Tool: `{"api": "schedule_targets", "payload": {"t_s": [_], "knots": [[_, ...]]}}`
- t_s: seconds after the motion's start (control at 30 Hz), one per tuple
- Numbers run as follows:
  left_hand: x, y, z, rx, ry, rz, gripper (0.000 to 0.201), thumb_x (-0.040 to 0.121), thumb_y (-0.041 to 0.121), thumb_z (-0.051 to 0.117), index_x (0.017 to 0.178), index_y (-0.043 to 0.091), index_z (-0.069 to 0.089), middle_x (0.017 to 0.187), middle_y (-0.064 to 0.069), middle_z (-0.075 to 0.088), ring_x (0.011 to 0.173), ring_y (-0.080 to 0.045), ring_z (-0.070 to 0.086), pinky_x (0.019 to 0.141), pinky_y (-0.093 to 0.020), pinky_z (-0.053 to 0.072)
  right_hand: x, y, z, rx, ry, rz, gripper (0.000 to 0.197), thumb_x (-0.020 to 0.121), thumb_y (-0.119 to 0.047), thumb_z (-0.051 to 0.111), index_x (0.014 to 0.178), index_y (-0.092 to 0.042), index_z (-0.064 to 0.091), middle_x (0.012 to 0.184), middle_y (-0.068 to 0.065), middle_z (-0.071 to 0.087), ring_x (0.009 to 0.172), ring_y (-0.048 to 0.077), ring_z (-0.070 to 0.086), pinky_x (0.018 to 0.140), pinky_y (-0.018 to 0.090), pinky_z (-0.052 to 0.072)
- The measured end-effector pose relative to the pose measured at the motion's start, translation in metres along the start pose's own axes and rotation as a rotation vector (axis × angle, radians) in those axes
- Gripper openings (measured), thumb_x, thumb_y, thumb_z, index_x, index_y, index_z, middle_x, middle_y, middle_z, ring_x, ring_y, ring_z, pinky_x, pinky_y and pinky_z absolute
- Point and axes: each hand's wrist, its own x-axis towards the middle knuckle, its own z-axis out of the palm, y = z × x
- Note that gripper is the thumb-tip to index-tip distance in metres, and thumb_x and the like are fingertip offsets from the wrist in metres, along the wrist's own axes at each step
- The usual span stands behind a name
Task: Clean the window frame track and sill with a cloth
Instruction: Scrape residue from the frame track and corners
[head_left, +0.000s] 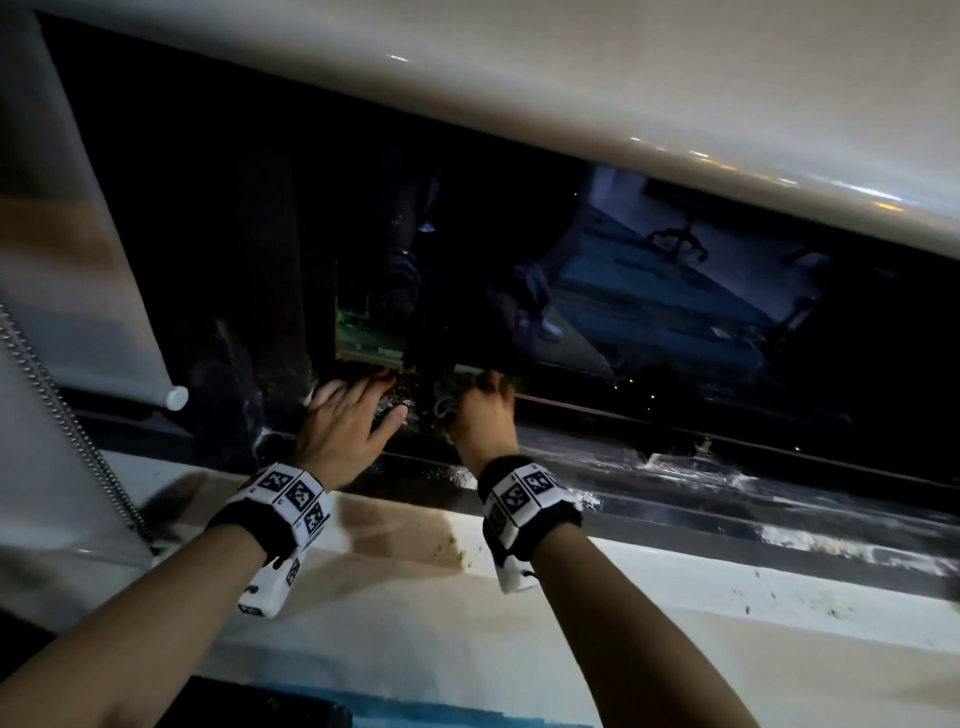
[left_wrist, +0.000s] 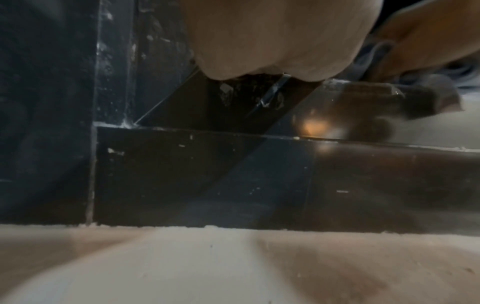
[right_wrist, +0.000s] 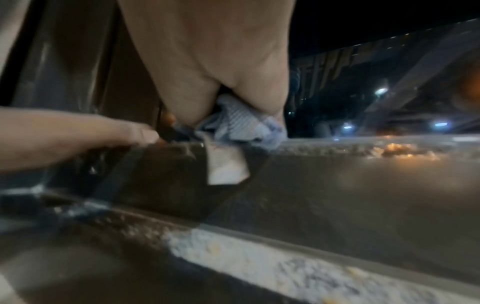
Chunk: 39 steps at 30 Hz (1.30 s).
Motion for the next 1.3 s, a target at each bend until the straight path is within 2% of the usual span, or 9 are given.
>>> {"api": "schedule_targets", "payload": {"t_s": [0.17,0.3,0.4,0.5,0.67,0.8,0.93,1.07,1.3], "knots": [[0.001,0.001,-0.003,0.008,0.006,-0.003,0.057,0.090,0.049,0.028,0.118,0.011,0.059,0.111,-0.005,0.066,0.095,-0.025,0.063,0.093,-0.030,0.027,-0.024,0.002,-0.031,0.314,-0.026,-0.285,0.025,0.070,0.001,0.061,0.093,-0.003,0.067,0.099,0.020,0.064,0.097,0.036,0.059,0.084,0.031,0.041],[0.001,-0.002,0.000,-0.024,0.001,0.009,0.064,0.090,0.057,0.022,0.127,0.014,0.053,0.124,-0.002,0.061,0.108,-0.022,0.058,0.098,-0.029,0.024,-0.030,0.027,-0.051,0.437,-0.014,-0.258,0.034,0.065,0.013,0.054,0.093,-0.001,0.068,0.094,0.007,0.063,0.090,0.026,0.063,0.075,0.014,0.043],[0.000,-0.003,-0.003,-0.107,0.018,-0.004,0.069,0.086,0.060,0.021,0.136,0.017,0.044,0.134,-0.001,0.052,0.118,-0.022,0.050,0.101,-0.030,0.025,-0.016,0.035,-0.043,0.396,0.191,-0.091,0.047,0.071,0.012,0.048,0.113,-0.005,0.060,0.115,0.011,0.045,0.097,0.035,0.057,0.086,0.035,0.051],[0.000,-0.005,-0.007,-0.167,0.018,-0.003,0.071,0.085,0.060,0.023,0.141,0.017,0.036,0.140,-0.003,0.046,0.125,-0.024,0.043,0.103,-0.034,0.031,-0.013,0.016,-0.033,0.135,0.114,0.029,0.045,0.082,0.005,0.046,0.127,-0.002,0.047,0.132,0.023,0.035,0.114,0.045,0.042,0.101,0.043,0.037],[-0.002,-0.011,-0.006,-0.205,0.011,0.000,0.066,0.088,0.054,0.027,0.140,0.014,0.038,0.140,-0.005,0.046,0.124,-0.025,0.044,0.103,-0.036,0.035,-0.007,-0.025,-0.020,0.166,-0.043,-0.096,0.039,0.082,-0.005,0.052,0.120,-0.003,0.056,0.125,0.020,0.052,0.126,0.035,0.033,0.105,0.041,0.031],[-0.001,-0.009,-0.008,-0.088,0.010,0.089,0.052,0.090,0.038,0.032,0.118,0.004,0.059,0.122,-0.013,0.061,0.107,-0.031,0.060,0.094,-0.031,0.031,-0.021,-0.013,-0.025,0.344,-0.049,-0.238,0.027,0.075,-0.019,0.053,0.094,-0.007,0.069,0.098,0.016,0.065,0.098,0.030,0.056,0.086,0.025,0.043],[-0.002,-0.012,-0.001,-0.019,-0.017,0.105,0.056,0.096,0.042,0.024,0.124,0.008,0.058,0.130,-0.009,0.057,0.120,-0.024,0.054,0.102,-0.034,0.028,-0.035,0.015,-0.057,0.394,-0.113,-0.303,0.032,0.066,-0.025,0.046,0.078,-0.007,0.069,0.086,0.013,0.068,0.080,0.022,0.062,0.070,0.017,0.041],[-0.004,-0.010,-0.001,-0.019,-0.029,0.092,0.067,0.097,0.048,0.009,0.132,0.010,0.051,0.137,-0.005,0.052,0.126,-0.019,0.049,0.105,-0.032,0.025,-0.013,0.035,-0.050,0.419,0.049,-0.094,0.038,0.065,0.009,0.053,0.096,-0.006,0.068,0.103,0.015,0.061,0.093,0.032,0.063,0.084,0.038,0.051],[-0.004,-0.008,-0.001,-0.033,0.021,0.109,0.062,0.099,0.044,0.015,0.125,0.008,0.057,0.129,-0.007,0.059,0.115,-0.021,0.057,0.101,-0.032,0.029,-0.012,-0.006,-0.004,0.115,-0.024,-0.211,0.048,0.073,-0.012,0.057,0.119,-0.025,0.060,0.122,0.008,0.056,0.116,0.035,0.045,0.099,0.041,0.033]]}}
